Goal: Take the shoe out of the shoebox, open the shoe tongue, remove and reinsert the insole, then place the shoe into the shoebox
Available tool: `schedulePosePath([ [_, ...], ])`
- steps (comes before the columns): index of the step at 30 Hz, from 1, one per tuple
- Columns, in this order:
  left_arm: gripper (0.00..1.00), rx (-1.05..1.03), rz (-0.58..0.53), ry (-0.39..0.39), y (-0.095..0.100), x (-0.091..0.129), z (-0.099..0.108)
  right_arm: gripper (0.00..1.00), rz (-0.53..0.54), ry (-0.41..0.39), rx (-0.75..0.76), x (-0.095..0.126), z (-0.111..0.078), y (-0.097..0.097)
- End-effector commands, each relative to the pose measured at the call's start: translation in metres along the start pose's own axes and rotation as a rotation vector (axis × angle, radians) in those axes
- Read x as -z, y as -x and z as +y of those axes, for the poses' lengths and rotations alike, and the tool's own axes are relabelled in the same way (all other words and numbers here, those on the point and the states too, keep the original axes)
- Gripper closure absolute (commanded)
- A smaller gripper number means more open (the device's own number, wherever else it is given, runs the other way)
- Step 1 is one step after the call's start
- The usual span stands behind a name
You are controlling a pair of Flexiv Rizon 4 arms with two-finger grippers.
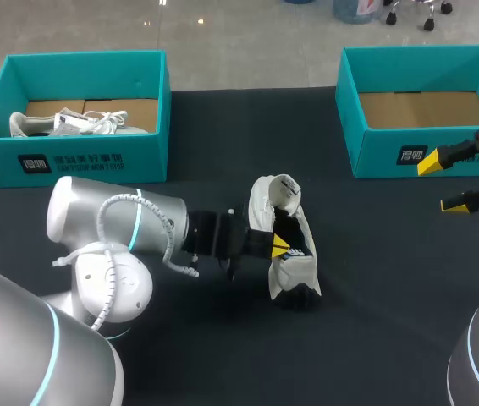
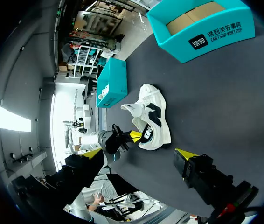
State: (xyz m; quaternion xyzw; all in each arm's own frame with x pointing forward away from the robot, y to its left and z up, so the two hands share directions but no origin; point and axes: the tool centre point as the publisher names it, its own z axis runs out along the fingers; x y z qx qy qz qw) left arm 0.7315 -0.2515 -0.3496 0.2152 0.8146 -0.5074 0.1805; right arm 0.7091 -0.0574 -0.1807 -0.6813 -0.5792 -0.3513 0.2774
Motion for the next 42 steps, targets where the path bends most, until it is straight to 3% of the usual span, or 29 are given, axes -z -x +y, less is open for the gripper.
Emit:
schedulePosePath([
  [1,1.00,0.001,0.047,-0.011,0.009,0.007,-0.003,0.00,-0.001,0.000,-0.001,0.000,0.000,0.000],
  [12,1.00,-0.021,0.208,-0.008,0.030,0.028,-0.008,0.00,-0.001,0.000,-0.001,0.000,0.000,0.000],
  [20,1.00,-0.040,0.456,-0.024,0.035,0.033,-0.012,0.00,-0.001,0.000,-0.001,0.000,0.000,0.000],
  [30,1.00,-0.114,0.645,-0.007,0.039,0.032,-0.009,0.00,-0.001,0.000,-0.001,0.000,0.000,0.000],
  [42,1.00,-0.155,0.645,0.006,0.045,0.034,-0.010,0.00,-0.001,0.000,-0.001,0.000,0.000,0.000],
])
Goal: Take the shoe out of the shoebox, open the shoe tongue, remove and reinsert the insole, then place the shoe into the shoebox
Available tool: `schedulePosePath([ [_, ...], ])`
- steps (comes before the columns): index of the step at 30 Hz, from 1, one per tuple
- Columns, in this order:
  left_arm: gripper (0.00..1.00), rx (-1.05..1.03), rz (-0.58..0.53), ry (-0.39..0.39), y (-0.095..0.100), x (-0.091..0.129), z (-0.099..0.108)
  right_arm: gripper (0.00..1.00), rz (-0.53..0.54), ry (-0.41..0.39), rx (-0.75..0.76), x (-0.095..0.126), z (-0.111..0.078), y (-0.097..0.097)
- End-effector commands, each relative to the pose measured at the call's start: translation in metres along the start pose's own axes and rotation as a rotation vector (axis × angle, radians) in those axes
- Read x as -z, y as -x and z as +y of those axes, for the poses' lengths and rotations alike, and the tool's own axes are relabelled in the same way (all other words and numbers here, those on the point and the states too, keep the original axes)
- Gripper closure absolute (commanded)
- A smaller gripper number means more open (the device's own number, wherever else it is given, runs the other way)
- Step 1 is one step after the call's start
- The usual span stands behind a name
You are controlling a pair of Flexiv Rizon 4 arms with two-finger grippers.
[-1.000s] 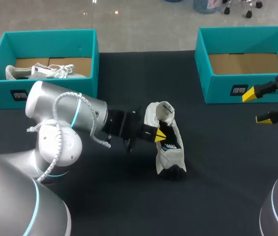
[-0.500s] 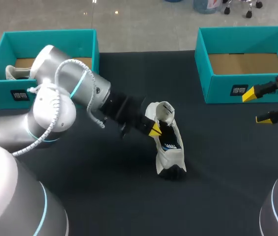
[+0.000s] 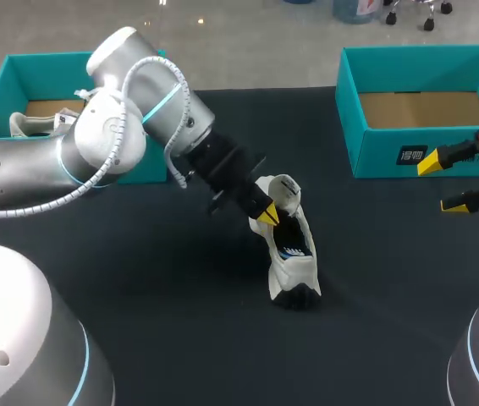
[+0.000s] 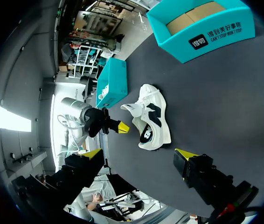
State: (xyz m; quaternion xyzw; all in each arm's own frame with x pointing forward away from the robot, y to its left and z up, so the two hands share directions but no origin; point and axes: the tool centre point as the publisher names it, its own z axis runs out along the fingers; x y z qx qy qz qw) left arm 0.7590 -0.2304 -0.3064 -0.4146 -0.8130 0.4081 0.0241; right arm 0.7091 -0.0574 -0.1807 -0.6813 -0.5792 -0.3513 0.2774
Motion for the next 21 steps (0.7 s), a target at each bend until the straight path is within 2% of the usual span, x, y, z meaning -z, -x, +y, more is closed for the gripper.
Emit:
schedulePosePath([
  [1,1.00,0.002,0.058,0.001,0.003,0.000,0.000,0.00,-0.001,0.000,-0.001,0.000,0.000,0.000],
  [16,1.00,0.002,0.058,0.001,0.003,0.000,0.000,0.00,-0.001,0.000,-0.001,0.000,0.000,0.000],
  [18,1.00,-0.014,0.096,0.044,0.005,-0.004,0.004,0.00,-0.001,0.000,-0.001,0.000,0.000,0.000],
  [21,1.00,-0.077,0.168,0.064,0.007,-0.010,0.006,0.00,-0.001,0.000,-0.001,0.000,0.000,0.000],
])
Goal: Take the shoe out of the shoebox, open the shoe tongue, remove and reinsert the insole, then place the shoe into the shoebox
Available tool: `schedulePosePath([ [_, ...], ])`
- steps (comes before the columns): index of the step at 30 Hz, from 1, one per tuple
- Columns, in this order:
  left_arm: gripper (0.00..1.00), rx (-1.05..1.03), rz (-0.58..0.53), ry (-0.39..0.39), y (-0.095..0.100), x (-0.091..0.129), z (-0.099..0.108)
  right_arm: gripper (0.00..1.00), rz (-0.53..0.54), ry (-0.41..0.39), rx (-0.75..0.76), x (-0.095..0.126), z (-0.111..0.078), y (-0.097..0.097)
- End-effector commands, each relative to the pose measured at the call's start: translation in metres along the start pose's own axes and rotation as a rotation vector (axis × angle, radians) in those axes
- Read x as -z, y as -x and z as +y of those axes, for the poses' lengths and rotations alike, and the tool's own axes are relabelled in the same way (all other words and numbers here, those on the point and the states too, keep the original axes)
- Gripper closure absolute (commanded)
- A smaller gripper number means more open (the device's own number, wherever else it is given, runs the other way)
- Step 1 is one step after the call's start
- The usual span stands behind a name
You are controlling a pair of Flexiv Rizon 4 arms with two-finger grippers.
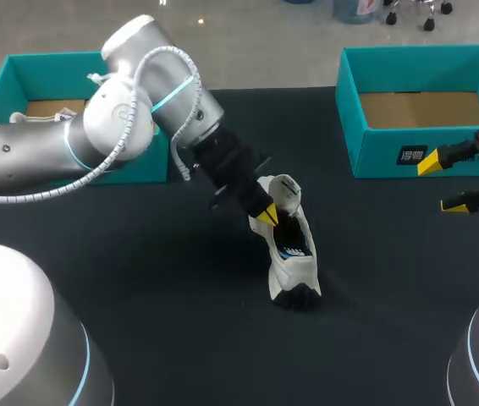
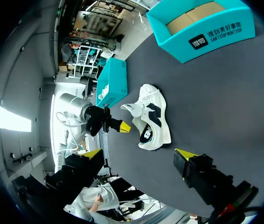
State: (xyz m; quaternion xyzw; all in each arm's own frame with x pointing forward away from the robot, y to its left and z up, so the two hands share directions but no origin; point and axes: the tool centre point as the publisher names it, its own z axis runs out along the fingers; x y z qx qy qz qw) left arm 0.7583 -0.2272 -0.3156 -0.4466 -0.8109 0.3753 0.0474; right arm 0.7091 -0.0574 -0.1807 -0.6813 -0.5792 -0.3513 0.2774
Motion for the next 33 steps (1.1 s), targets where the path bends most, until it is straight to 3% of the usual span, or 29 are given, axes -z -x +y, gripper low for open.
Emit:
schedulePosePath([
  [1,1.00,-0.088,0.122,0.014,0.014,-0.007,-0.001,0.00,-0.001,0.000,-0.001,0.000,0.000,0.000],
  [6,1.00,-0.191,0.182,0.011,0.026,-0.008,-0.005,0.00,-0.001,0.000,-0.001,0.000,0.000,0.000],
  [12,1.00,-0.191,0.182,0.011,0.026,-0.008,-0.005,0.00,-0.001,0.000,-0.001,0.000,0.000,0.000],
  [13,0.92,-0.191,0.182,0.011,0.026,-0.008,-0.005,0.00,-0.001,0.000,-0.001,0.000,0.000,0.000],
  [15,0.61,-0.191,0.182,0.011,0.026,-0.008,-0.005,0.00,-0.001,0.000,-0.001,0.000,0.000,0.000],
  [17,1.00,-0.191,0.182,0.011,0.026,-0.008,-0.005,0.00,-0.001,0.000,-0.001,0.000,0.000,0.000],
  [28,1.00,-0.273,0.283,0.076,0.031,-0.003,-0.009,0.00,-0.001,0.000,-0.001,0.000,0.000,0.000],
  [33,1.00,-0.340,0.371,0.110,0.032,-0.012,-0.008,0.00,-0.001,0.000,-0.001,0.000,0.000,0.000],
])
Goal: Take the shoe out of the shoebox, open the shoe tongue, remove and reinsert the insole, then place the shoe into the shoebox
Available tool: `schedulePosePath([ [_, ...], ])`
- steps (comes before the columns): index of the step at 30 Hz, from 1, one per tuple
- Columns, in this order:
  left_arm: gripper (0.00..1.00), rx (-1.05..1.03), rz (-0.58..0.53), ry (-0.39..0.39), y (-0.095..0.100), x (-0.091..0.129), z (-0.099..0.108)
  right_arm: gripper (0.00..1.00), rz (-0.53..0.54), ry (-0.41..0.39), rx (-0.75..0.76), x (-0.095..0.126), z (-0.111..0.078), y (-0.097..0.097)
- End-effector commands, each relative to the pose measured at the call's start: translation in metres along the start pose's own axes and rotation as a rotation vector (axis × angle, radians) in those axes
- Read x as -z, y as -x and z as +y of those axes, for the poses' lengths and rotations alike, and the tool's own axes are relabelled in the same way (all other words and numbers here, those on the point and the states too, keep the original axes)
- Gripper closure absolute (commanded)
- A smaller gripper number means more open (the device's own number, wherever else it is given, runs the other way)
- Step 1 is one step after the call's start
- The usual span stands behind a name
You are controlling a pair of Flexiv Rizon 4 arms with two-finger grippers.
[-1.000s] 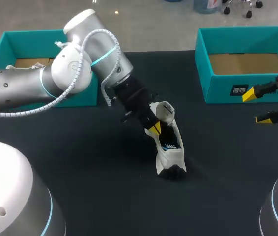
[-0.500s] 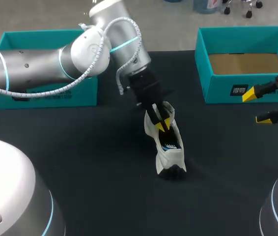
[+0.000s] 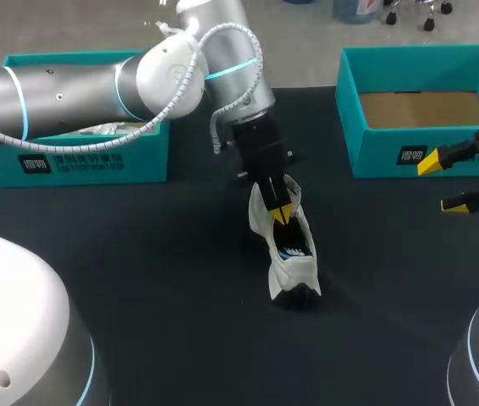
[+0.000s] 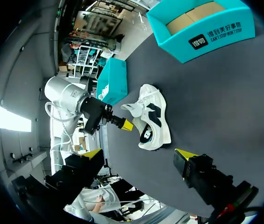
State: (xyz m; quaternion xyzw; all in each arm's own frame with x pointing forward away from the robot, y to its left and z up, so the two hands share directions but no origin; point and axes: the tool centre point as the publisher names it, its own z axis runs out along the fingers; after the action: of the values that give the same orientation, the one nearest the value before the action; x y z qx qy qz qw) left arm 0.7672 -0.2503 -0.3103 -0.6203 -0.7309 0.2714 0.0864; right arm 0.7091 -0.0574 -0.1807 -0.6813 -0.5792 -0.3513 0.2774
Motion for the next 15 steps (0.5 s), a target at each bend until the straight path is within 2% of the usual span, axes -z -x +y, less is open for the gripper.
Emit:
schedulePosePath([
  [1,1.00,-0.030,0.082,0.016,0.011,-0.006,-0.001,0.00,-0.001,0.000,-0.001,0.000,0.000,0.000],
  [15,1.00,-0.031,0.152,0.068,0.010,-0.052,0.001,0.00,-0.001,0.000,-0.001,0.000,0.000,0.000],
])
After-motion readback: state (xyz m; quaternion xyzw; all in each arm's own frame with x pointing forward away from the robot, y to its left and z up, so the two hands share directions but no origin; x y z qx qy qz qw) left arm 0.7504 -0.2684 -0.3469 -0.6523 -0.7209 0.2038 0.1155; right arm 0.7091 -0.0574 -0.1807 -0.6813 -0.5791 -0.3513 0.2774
